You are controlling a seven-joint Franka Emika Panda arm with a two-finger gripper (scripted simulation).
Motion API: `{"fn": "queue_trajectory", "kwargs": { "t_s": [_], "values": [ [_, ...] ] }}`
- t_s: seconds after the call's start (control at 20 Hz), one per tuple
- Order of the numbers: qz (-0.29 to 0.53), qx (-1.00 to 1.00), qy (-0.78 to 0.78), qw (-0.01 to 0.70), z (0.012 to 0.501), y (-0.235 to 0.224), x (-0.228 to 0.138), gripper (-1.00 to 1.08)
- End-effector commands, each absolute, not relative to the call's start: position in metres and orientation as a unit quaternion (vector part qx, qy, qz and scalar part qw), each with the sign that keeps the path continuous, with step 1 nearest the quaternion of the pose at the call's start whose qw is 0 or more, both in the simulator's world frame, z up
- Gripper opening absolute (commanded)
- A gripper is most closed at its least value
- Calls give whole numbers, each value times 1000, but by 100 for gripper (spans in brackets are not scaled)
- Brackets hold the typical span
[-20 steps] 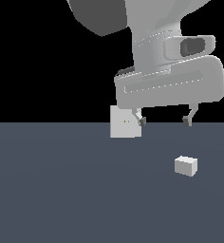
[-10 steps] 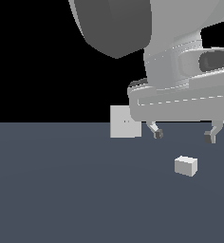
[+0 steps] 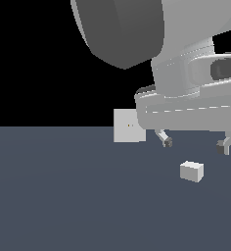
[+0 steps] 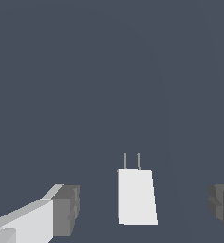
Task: Plug the charger into the wall socket.
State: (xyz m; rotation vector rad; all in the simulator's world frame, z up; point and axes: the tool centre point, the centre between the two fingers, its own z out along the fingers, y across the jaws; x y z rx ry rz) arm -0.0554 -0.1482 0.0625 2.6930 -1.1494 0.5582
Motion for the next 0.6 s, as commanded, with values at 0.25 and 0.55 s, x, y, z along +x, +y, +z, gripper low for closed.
{"fn": "queue_trajectory", "kwargs": {
  "t_s": [0.25, 0.55],
  "values": [
    [186, 900, -386, 80, 42, -148, -57, 100],
    [186, 900, -387, 79, 18, -148, -57, 100]
  ]
}}
